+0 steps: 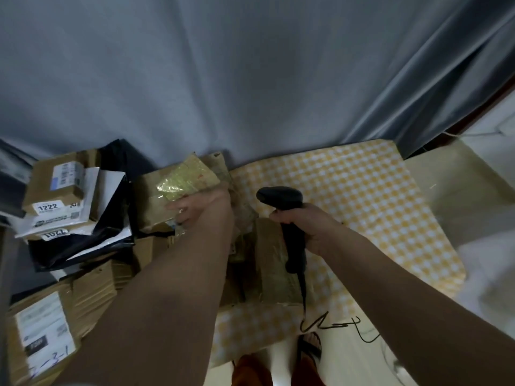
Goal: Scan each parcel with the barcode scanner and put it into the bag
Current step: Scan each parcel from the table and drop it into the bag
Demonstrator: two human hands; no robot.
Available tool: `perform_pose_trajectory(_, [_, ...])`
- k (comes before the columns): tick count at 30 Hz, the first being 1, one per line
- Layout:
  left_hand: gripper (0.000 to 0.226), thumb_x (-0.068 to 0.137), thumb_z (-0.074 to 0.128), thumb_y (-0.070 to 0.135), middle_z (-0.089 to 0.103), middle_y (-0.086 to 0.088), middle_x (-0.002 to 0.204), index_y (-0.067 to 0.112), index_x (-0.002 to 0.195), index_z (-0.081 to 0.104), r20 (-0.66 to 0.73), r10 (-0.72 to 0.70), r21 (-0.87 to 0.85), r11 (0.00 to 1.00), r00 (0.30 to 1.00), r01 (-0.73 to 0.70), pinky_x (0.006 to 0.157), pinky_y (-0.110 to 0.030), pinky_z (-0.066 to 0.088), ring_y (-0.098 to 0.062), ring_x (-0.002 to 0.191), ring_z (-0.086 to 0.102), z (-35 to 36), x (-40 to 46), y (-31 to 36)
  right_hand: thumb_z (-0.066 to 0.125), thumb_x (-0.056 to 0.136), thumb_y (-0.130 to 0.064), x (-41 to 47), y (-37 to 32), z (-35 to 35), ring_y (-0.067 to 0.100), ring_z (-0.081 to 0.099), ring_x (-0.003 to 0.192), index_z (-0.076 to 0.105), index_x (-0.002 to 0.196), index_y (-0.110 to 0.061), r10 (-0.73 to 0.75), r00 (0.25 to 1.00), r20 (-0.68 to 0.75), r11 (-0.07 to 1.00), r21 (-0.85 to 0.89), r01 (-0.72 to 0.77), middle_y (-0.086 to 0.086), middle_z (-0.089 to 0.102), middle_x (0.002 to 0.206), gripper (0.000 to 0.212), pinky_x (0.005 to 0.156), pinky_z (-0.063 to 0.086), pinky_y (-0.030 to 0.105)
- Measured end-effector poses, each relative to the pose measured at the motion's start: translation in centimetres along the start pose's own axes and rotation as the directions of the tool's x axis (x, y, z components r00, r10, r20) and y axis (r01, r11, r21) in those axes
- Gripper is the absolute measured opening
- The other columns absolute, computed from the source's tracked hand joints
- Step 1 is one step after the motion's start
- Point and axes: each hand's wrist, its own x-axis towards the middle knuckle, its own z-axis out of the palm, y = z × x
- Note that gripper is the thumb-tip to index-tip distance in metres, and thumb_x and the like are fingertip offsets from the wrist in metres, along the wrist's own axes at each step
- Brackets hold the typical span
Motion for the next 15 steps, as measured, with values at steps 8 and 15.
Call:
perform_pose_trajectory(8, [0.139,0.042,0.083,0.066,0.031,-0.012,0.149,0.011,0.148,0.012,0.12,0.161,0.092,0.981,0.98,-0.173,0.11,-0.048,0.033,-0.034,0.134,0.035,-3.3,-1.5,0.2,0.067,0.083,-0.002,-0.7,-0.4,-1.1,0.024,0.058,0.068,0.062,0.094,0.0,0.035,0.999,-0.001,0.986,0.164,-0.034,0.015,0.061,0.087,0.012,0.063,0.048,0.036])
perform_pose_trajectory(15, [0.111,0.056,0.09,0.033,0.038,-0.007,0.141,0.012,0.143,0.025,0.197,0.715,0.07,0.672,0.67,-0.737,0.105,-0.032,0.032,-0.026,0.132,0.037,-8.8,-4.6,2.0,0.066,0.086,-0.003,-2.0,-2.3,-0.4,0.028,0.061,0.086,0.055,0.121,0.001,0.014,1.0,0.013,0.973,0.229,-0.016,0.019,0.062,0.102,0.037,0.07,0.054,0.037])
